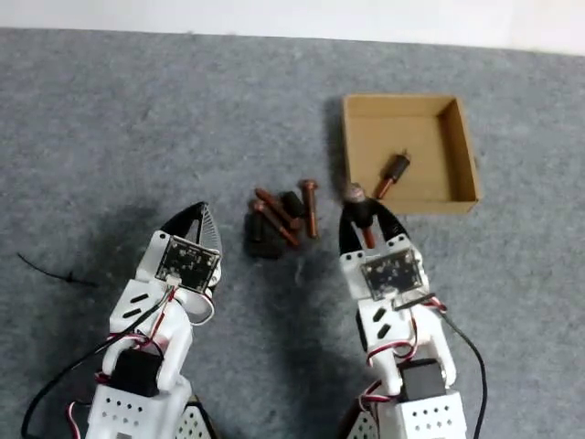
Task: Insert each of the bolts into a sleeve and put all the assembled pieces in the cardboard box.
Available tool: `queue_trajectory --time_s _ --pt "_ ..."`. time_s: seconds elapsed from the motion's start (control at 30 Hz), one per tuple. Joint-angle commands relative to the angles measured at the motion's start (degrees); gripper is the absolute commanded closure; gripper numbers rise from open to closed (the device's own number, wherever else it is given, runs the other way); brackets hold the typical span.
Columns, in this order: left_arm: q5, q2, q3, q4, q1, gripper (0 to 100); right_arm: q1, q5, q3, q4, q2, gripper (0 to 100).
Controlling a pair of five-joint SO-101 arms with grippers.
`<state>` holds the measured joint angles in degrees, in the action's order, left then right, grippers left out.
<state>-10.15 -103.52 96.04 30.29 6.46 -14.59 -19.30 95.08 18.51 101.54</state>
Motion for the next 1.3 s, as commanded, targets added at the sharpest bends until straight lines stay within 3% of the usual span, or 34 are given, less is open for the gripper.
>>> queue_trajectory --time_s 0.0,0.27,0.5,0.6,0.83,1.1,1.27 --pt "0.62 -0.22 1.19 -0.44 -0.48 99 1.01 0.62 -6.46 -0.22 -9.19 99.4" --pt "0.62 -0.22 1.19 -0.35 -0.48 99 4.70 1.76 -33.01 -9.45 -51.12 99.4" --pt "0.62 -0.22 1.19 -0.44 -0.57 99 11.74 24.35 -60.88 -9.19 -86.81 99.4" --pt "0.62 -0.22 1.19 -0.44 -0.57 99 12.62 29.10 -68.79 -9.19 -97.27 99.4" --pt "0.62 -0.22 1.19 -0.44 -0.57 99 13.32 30.51 -77.05 -9.19 -113.27 99.4" --pt "0.62 -0.22 1.19 -0.44 -0.57 99 13.93 30.42 -77.41 -9.19 -116.88 98.5" --pt "0.53 -0.22 1.19 -0.44 -0.57 99 13.14 30.42 -77.32 -9.19 -116.88 82.7"
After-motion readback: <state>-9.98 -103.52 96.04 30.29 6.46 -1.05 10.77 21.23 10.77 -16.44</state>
